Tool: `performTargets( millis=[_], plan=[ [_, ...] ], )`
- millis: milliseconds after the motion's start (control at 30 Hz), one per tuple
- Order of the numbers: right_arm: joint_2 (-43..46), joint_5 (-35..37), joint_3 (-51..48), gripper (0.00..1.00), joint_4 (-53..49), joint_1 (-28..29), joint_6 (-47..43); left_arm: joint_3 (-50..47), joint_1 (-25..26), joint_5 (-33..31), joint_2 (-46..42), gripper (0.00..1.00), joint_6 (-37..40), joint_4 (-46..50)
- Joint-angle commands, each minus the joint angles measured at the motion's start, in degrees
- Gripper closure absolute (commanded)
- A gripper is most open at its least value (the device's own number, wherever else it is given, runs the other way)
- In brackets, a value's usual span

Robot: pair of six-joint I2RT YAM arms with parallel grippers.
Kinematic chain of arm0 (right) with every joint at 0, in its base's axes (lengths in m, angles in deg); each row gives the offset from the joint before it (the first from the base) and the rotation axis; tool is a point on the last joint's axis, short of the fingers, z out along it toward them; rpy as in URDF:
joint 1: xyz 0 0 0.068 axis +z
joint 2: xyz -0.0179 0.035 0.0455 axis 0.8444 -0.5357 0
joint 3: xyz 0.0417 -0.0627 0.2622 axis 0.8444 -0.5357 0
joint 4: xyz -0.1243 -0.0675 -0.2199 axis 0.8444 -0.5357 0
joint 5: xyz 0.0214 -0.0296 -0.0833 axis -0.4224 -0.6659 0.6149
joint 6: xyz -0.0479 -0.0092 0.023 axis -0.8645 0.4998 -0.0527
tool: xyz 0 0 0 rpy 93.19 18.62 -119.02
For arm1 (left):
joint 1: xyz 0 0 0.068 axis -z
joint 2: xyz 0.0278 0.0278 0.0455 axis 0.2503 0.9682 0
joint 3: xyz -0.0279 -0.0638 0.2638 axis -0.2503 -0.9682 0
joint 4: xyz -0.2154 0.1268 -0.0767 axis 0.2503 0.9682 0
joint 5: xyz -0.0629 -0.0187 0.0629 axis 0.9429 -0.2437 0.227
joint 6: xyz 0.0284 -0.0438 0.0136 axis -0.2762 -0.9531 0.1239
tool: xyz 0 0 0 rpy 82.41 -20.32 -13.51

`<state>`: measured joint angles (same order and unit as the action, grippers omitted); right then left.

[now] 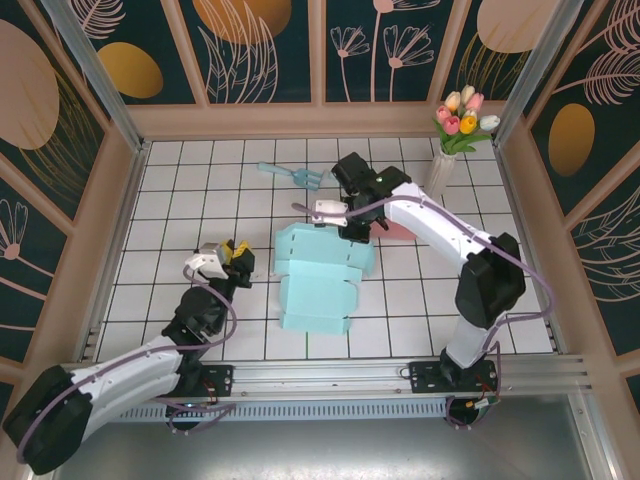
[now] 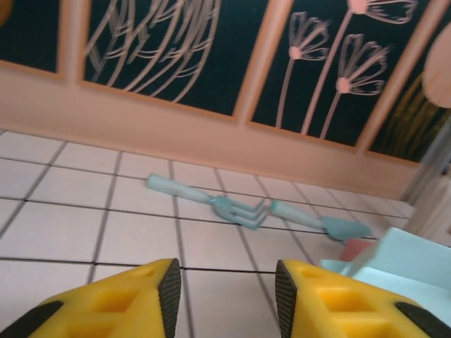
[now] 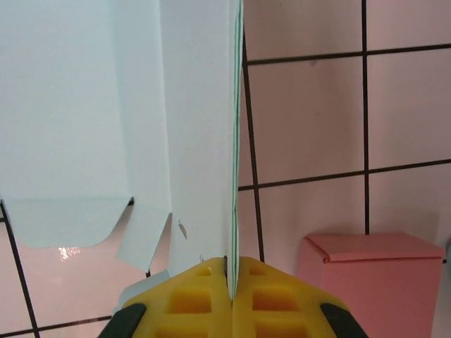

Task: Fold the paper box

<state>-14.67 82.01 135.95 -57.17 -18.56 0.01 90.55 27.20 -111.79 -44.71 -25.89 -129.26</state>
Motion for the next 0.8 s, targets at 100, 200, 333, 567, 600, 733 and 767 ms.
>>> performTargets(
  millis=[100,200,333,567,600,733,767],
  plan=[
    [12.65,9.75,-14.07,1.00,17.79,6.17,-11.07,4.28,0.11,2.83,-2.17,0.52,-3.54,11.02],
    [16.08,8.05,-18.54,1.00,20.99,7.68,-14.87,5.45,0.11,10.32,1.42,0.49,-0.54,7.80],
    [17.07,7.27,-18.70,1.00,20.39,7.97,-13.69,8.83,0.07,18.40,7.20,0.44,0.19,6.74],
    [17.00,9.56,-18.89,1.00,19.09,7.81,-12.70,11.77,0.19,24.93,12.94,0.40,0.86,7.05],
    [16.98,9.83,-18.93,1.00,19.02,7.64,-12.77,11.51,0.21,24.81,12.52,0.38,0.89,7.12],
    [16.90,10.21,-18.73,1.00,18.95,7.01,-12.54,11.08,0.26,24.63,10.10,0.33,2.17,9.02],
    [16.93,10.00,-18.64,1.00,18.93,7.05,-12.36,11.18,0.22,24.38,9.93,0.32,2.30,9.44]
  ],
)
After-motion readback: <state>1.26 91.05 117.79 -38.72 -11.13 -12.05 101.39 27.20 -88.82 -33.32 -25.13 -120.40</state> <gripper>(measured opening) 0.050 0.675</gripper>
